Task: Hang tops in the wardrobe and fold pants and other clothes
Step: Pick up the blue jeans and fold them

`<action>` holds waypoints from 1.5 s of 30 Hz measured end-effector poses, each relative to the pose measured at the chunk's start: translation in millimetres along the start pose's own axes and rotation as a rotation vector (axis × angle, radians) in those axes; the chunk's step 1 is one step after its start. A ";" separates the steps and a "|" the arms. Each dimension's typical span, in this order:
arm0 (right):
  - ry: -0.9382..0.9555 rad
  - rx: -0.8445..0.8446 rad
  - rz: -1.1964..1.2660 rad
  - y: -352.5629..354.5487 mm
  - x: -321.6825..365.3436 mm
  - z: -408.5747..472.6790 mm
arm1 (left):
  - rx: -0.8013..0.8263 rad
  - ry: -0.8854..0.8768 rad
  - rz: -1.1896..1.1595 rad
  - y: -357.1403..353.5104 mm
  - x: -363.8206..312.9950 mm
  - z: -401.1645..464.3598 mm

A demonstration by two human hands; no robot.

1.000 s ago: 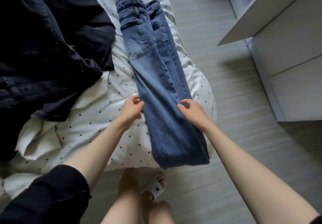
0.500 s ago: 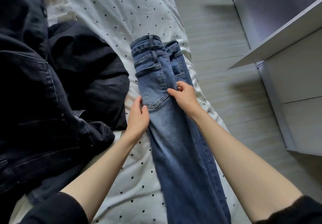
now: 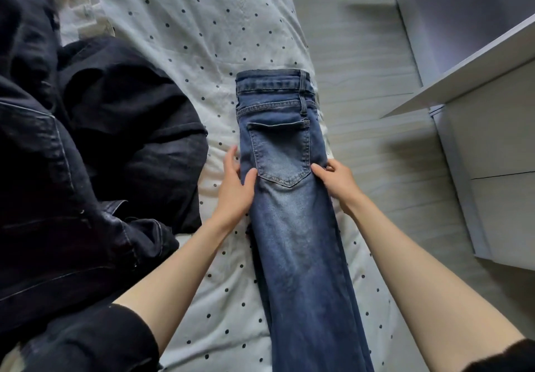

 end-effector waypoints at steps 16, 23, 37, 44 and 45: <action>0.188 0.131 0.200 1.9 72.2 -16.5 | -0.099 0.055 -0.222 43.8 -70.1 17.9; 0.391 0.188 0.189 2.1 152.0 -22.3 | -0.228 -0.162 -0.102 95.7 -130.5 19.2; 0.414 0.085 -1.238 -98.5 63.4 2.6 | -0.121 0.119 0.415 118.6 -107.5 81.8; 0.406 0.080 -1.229 -113.0 38.8 41.5 | -0.118 0.141 0.028 120.9 -89.1 135.8; 0.413 0.071 -1.229 -114.4 37.3 45.6 | -0.128 0.138 -0.071 120.5 -83.5 142.4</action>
Point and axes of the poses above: each hand's wrist, its own z-axis towards the middle knuckle, its own y-axis out of the back of the hand, x = y × z, the point moved 4 cm from there along z, towards the middle knuckle, and after that the axes turned 15 degrees about x, right-handed, at the moved point
